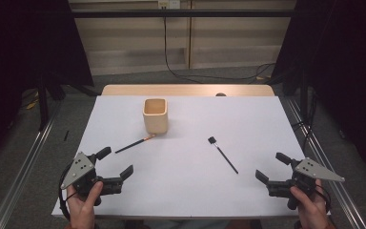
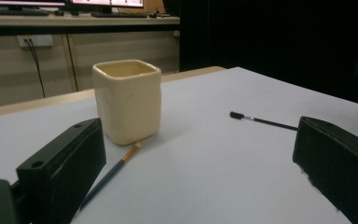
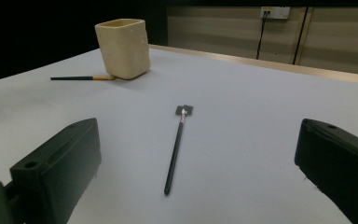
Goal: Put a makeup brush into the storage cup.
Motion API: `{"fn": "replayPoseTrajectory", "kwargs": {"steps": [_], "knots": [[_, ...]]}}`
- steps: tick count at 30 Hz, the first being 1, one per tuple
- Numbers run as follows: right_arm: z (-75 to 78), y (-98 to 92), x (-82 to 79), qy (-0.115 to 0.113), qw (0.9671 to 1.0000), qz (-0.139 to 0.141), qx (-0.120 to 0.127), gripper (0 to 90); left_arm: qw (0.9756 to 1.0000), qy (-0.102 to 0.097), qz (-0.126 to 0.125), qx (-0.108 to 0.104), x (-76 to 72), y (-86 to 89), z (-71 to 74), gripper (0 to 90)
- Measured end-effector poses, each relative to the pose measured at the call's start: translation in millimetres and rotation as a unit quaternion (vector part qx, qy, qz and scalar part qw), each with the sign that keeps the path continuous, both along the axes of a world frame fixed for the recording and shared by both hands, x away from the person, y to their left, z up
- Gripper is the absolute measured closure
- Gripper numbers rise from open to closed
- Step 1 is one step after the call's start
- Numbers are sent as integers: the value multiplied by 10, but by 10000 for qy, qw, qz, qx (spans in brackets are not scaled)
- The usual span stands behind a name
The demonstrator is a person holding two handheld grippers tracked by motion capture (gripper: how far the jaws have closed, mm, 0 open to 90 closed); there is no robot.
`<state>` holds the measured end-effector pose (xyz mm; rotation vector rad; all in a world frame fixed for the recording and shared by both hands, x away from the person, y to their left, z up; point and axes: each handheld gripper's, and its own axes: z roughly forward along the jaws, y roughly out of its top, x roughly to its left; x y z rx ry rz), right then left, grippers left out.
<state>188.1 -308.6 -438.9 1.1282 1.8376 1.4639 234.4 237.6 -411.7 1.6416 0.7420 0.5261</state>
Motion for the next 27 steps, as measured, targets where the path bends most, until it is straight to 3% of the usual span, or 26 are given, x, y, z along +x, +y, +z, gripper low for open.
{"fn": "replayPoseTrajectory", "kwargs": {"steps": [2,7,10,15,27], "knots": [[-1,2,3,6,10000,-12,4,0,9999,-92,3,41,23,-9,65,24],[-7,2,18,43,10000,-47,21,1,9999,-33,-95,-28,111,-33,127,28],[-11,0,18,79,10000,-42,45,1,9999,-111,-62,81,197,-50,175,28],[-6,-1,5,52,10000,-18,53,0,9999,-96,4,109,318,-53,174,27],[-12,-8,13,42,10000,30,34,0,9996,-154,-165,155,680,-204,235,27]]}}
